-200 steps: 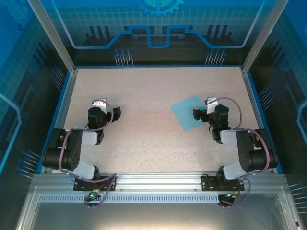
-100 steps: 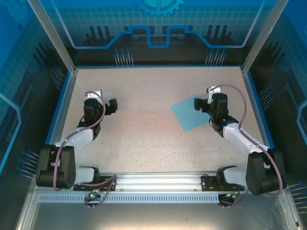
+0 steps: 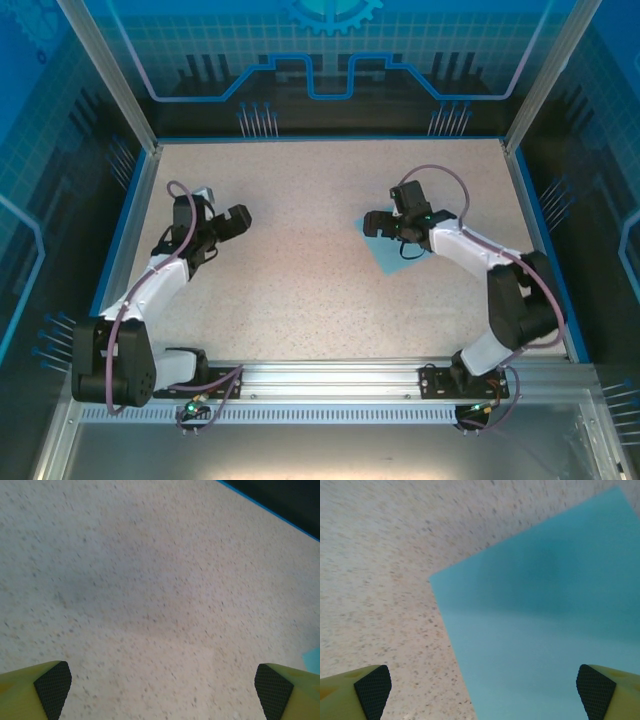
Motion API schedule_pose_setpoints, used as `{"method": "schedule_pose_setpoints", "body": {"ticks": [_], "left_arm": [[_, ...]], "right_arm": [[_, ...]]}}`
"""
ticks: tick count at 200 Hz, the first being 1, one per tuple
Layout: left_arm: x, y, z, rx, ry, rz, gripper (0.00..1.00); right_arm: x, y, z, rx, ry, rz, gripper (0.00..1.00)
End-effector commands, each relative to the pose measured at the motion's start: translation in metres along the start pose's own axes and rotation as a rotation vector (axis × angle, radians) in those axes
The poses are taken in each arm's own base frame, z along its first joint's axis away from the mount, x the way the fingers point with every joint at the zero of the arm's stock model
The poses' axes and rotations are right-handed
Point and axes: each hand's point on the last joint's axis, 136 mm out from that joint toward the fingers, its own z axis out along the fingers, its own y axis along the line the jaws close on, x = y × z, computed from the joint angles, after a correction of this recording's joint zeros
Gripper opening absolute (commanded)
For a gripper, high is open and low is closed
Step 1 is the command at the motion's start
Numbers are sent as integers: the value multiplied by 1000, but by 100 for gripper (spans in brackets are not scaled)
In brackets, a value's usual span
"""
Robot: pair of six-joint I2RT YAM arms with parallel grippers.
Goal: Fold a paper plane with a square sheet of paper (pick it up from the middle)
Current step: Move the square sheet of paper to the center of the table.
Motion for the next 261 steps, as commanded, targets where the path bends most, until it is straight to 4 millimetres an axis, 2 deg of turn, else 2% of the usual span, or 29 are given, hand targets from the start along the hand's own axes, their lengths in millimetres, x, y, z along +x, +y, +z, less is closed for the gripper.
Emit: {"method": "schedule_pose_setpoints", "body": {"ticks": [1, 55, 78, 99, 123, 154, 168, 182, 198, 219, 228, 261], "left_arm": [[4, -23, -7, 73, 64, -28, 98], [20, -28, 2, 74, 131, 3, 98], [24, -26, 6, 67, 149, 3, 98], [27, -26, 9, 64, 161, 2, 98], [29, -26, 12, 62, 168, -4, 98], [33, -27, 16, 60, 182, -11, 98], [34, -28, 18, 60, 188, -13, 98], [37, -28, 20, 59, 197, -15, 99], [38, -29, 21, 55, 204, -30, 99], [39, -28, 22, 44, 216, -64, 98], [40, -29, 22, 44, 220, -78, 99], [44, -34, 22, 55, 225, -93, 98]], "right_arm": [[20, 0, 15, 31, 118, 78, 99], [48, 3, 38, 97, 226, 107, 98], [66, 18, 41, 44, 282, 119, 98], [91, 33, 41, 12, 349, 137, 99], [122, 57, 36, -14, 396, 144, 98], [163, 105, 23, -56, 442, 101, 99], [175, 128, 19, -97, 459, 84, 99], [170, 143, 12, -118, 441, 51, 99], [149, 141, 0, -80, 379, 0, 99], [116, 120, -16, 42, 277, -111, 100], [107, 110, -18, 82, 264, -162, 99], [96, 83, -7, 160, 321, -325, 99]]}}
